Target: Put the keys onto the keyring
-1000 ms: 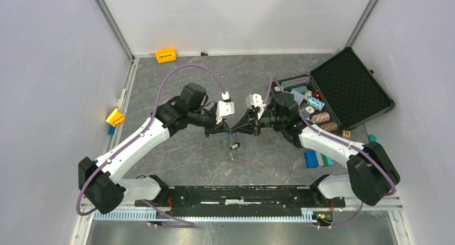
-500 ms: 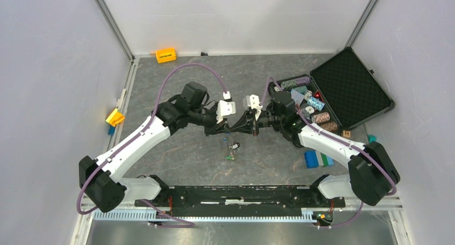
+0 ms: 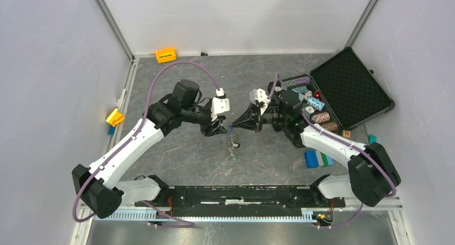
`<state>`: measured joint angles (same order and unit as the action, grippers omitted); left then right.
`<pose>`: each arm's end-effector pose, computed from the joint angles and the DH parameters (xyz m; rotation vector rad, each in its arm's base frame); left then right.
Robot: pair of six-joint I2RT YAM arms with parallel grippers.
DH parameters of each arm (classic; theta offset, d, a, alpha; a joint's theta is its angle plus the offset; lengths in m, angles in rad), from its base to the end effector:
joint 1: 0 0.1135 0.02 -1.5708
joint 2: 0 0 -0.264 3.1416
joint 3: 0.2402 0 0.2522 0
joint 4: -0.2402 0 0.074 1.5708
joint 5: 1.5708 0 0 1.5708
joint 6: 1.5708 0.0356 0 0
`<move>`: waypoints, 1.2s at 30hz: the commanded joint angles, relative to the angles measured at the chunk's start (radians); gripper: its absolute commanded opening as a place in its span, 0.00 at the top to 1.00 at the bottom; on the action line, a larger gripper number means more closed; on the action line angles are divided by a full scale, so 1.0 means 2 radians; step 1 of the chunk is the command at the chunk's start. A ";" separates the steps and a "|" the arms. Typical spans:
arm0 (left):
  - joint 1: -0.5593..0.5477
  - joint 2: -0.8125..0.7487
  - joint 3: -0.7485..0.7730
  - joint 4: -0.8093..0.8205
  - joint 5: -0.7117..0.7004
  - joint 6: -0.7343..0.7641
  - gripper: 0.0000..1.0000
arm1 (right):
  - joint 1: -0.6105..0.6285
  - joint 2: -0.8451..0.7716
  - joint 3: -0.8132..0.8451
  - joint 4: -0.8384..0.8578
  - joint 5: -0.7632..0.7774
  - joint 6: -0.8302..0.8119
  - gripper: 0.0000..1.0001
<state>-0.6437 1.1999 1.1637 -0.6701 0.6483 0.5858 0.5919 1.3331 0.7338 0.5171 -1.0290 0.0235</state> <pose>0.1864 -0.1667 0.3442 1.5398 1.5926 -0.7645 0.2203 0.1849 0.2739 -1.2338 1.2872 1.2932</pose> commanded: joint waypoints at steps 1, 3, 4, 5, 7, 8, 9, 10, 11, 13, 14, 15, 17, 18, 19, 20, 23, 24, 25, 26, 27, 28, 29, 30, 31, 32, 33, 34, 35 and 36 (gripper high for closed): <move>0.011 -0.022 -0.017 0.018 0.026 0.012 0.39 | -0.010 -0.018 -0.003 0.112 -0.016 0.084 1.00; 0.011 -0.020 -0.028 0.033 0.042 0.015 0.39 | -0.014 -0.016 -0.005 0.141 -0.020 0.111 1.00; 0.011 -0.018 -0.033 0.043 0.048 0.019 0.39 | -0.015 -0.014 -0.006 0.154 -0.021 0.124 1.00; 0.011 -0.015 -0.036 0.050 0.054 0.021 0.40 | -0.015 -0.013 -0.006 0.164 -0.022 0.132 1.00; 0.011 -0.007 -0.036 0.057 0.062 0.020 0.42 | -0.017 -0.013 -0.006 0.173 -0.020 0.140 1.00; 0.011 -0.002 -0.035 0.060 0.067 0.017 0.44 | -0.018 -0.013 -0.006 0.173 -0.019 0.140 1.00; 0.011 0.000 -0.034 0.066 0.073 0.012 0.45 | -0.018 -0.014 -0.006 0.174 -0.019 0.141 1.00; 0.011 0.002 -0.034 0.073 0.079 0.006 0.49 | -0.019 -0.014 -0.007 0.174 -0.018 0.141 1.00; 0.011 0.005 -0.035 0.079 0.083 0.002 0.53 | -0.019 -0.013 -0.008 0.175 -0.018 0.142 1.00; 0.011 0.011 -0.033 0.089 0.085 -0.007 0.64 | -0.020 -0.013 -0.009 0.178 -0.017 0.144 1.00; 0.011 0.013 -0.032 0.089 0.088 -0.008 0.69 | -0.020 -0.013 -0.010 0.180 -0.016 0.145 1.00; 0.011 0.015 -0.031 0.089 0.090 -0.010 0.75 | -0.021 -0.013 -0.011 0.183 -0.015 0.147 1.00; 0.011 0.018 -0.033 0.089 0.095 -0.010 0.85 | -0.023 -0.014 -0.015 0.196 -0.013 0.157 1.00; 0.011 0.019 -0.035 0.089 0.097 -0.011 0.88 | -0.024 -0.015 -0.017 0.204 -0.011 0.163 1.00; 0.011 0.018 -0.037 0.088 0.099 -0.011 0.92 | -0.025 -0.015 -0.019 0.210 -0.010 0.168 1.00; 0.011 0.018 -0.040 0.089 0.101 -0.010 0.96 | -0.026 -0.015 -0.022 0.216 -0.008 0.172 1.00; 0.011 0.014 -0.049 0.100 0.105 -0.020 0.98 | -0.028 -0.015 -0.030 0.239 -0.003 0.189 1.00; 0.010 0.013 -0.052 0.104 0.106 -0.023 0.98 | -0.028 -0.014 -0.033 0.245 -0.002 0.192 1.00; 0.009 0.013 -0.054 0.110 0.106 -0.026 0.98 | -0.028 -0.013 -0.036 0.253 0.000 0.196 1.00; 0.010 0.015 -0.054 0.113 0.106 -0.029 0.98 | -0.028 -0.012 -0.038 0.258 0.001 0.200 1.00; 0.009 0.018 -0.053 0.114 0.107 -0.032 0.98 | -0.028 -0.012 -0.039 0.263 0.002 0.204 1.00; 0.009 0.023 -0.051 0.114 0.107 -0.034 0.98 | -0.028 -0.011 -0.041 0.269 0.003 0.208 1.00; 0.009 0.027 -0.049 0.114 0.107 -0.036 0.98 | -0.028 -0.011 -0.043 0.276 0.003 0.212 1.00; 0.008 0.030 -0.048 0.114 0.107 -0.036 0.98 | -0.029 -0.011 -0.045 0.278 0.004 0.215 1.00; 0.008 0.034 -0.048 0.114 0.107 -0.035 0.98 | -0.028 -0.012 -0.045 0.282 0.004 0.217 1.00; 0.008 0.036 -0.048 0.114 0.107 -0.035 0.98 | -0.028 -0.012 -0.047 0.286 0.004 0.220 1.00; 0.007 0.038 -0.047 0.114 0.107 -0.035 0.98 | -0.028 -0.012 -0.048 0.290 0.004 0.223 1.00; 0.007 0.040 -0.047 0.114 0.107 -0.035 0.98 | -0.028 -0.013 -0.049 0.294 0.005 0.226 1.00; 0.006 0.043 -0.046 0.114 0.106 -0.036 0.98 | -0.028 -0.012 -0.050 0.300 0.005 0.230 1.00; 0.005 0.045 -0.046 0.114 0.106 -0.036 0.98 | -0.028 -0.012 -0.051 0.306 0.005 0.235 1.00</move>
<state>-0.6258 1.2686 1.0595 -0.4706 0.8433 0.5442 0.5385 1.3323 0.6315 0.9920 -1.0340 0.4454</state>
